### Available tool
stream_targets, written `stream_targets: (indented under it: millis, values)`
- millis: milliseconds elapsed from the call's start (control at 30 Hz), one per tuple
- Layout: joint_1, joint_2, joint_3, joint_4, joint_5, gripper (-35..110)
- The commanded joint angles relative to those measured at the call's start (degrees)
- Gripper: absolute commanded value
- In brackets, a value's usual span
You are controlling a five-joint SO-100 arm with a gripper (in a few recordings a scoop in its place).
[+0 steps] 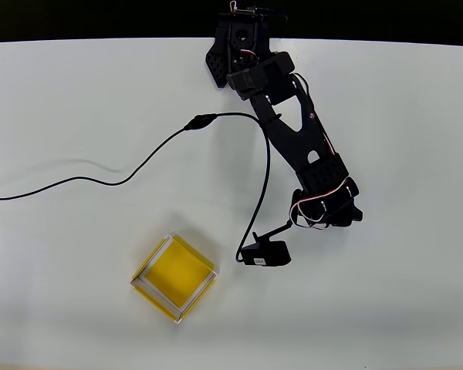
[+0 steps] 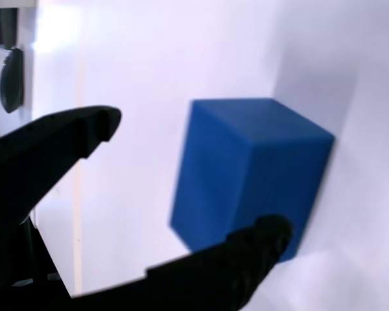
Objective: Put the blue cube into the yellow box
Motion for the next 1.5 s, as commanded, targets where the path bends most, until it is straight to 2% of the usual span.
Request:
stream_targets:
  millis: [0, 367, 800, 1200, 1467]
  values:
    - [-2.1, 2.1, -5.3, 0.6, 0.4, 44]
    - [-4.0, -1.4, -3.8, -0.6, 0.4, 43]
    - [-4.7, -4.4, -1.0, -7.9, 0.3, 38]
    - [-7.6, -4.3, 0.8, -8.3, 1.5, 25]
    - [-6.2, -1.6, 2.5, -7.7, -3.2, 15]
